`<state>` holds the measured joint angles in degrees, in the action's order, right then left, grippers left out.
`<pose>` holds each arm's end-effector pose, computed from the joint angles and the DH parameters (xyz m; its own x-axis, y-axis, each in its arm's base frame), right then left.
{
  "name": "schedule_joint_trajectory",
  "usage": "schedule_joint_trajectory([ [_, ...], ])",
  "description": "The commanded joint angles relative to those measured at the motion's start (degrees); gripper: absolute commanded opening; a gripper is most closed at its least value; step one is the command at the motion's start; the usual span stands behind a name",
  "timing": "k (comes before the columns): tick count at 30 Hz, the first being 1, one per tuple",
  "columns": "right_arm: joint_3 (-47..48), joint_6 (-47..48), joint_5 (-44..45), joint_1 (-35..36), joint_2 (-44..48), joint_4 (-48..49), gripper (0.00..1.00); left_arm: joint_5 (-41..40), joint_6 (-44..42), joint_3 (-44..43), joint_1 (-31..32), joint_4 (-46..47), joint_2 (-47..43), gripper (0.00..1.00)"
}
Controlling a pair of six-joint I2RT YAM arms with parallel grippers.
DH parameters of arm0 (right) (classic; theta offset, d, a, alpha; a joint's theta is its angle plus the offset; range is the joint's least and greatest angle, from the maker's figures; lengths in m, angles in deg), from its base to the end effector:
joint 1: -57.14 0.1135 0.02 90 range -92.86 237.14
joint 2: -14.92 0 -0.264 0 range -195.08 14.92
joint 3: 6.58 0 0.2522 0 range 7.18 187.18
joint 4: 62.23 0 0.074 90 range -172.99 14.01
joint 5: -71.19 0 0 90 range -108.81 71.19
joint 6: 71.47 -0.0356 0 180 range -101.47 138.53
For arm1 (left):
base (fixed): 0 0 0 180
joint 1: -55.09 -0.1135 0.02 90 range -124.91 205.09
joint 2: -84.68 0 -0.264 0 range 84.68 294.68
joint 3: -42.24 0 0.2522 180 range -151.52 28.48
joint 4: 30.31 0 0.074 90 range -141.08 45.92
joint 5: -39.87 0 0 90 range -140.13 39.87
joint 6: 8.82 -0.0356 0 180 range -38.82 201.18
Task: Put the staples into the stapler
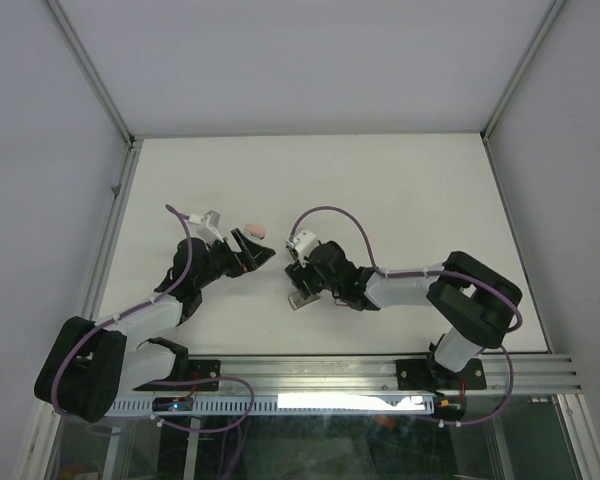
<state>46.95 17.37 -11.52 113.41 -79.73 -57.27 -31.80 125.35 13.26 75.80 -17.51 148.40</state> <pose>0.1813 0.2633 0.1463 -0.3431 -0.4777 -0.8087 -0.7613 0.6458 -0.0585 0.1928 -0.0849 0.1662 -0.6747 -0.4520 -0.5835 0.1930 0.6550 -0.7306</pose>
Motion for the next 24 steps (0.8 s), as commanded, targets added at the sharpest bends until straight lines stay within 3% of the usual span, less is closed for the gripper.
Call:
schedule_joint_trajectory([
  [1,-1.3,-2.5,-0.1,0.4,7.1,1.1,0.69,0.8,0.7,-3.3,0.8,7.6,2.5,0.97],
  [6,-2.7,-7.8,3.2,-0.8,14.9,-3.2,0.75,1.8,0.1,-6.6,1.6,10.6,7.5,0.97],
  [12,-5.9,-16.8,0.2,-8.4,22.5,-8.5,0.76,2.6,-1.6,-10.9,3.7,12.1,14.4,0.97],
  [24,-12.7,-21.2,-3.2,-13.0,29.6,-8.1,0.76,2.8,-6.2,-17.0,6.5,12.1,24.9,0.96],
])
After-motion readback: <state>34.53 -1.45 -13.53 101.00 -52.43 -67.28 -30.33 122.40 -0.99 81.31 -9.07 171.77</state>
